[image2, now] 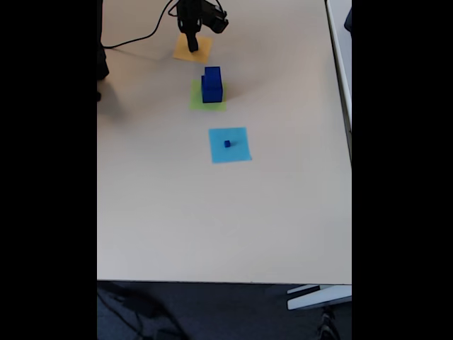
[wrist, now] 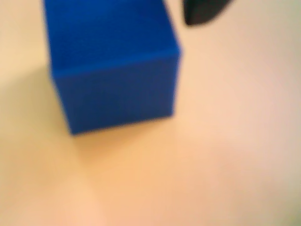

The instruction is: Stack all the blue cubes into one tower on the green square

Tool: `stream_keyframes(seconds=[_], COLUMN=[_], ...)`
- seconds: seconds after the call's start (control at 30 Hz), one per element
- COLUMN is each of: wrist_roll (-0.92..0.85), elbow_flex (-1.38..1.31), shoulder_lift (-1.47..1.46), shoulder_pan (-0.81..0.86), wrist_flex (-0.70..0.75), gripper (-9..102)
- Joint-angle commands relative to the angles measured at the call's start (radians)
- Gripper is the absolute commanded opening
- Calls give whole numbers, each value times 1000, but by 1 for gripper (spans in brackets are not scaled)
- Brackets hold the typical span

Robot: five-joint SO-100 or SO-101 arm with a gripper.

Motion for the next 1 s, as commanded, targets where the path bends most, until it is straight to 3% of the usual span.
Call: stream_keyframes(seconds=[0.0, 0.97], wrist_roll=[-17, -29], elbow_flex=[-74, -155], shoulder_lift=[18, -95], shoulder_pan=[11, 2], wrist_flex=[18, 31], gripper=[20, 23])
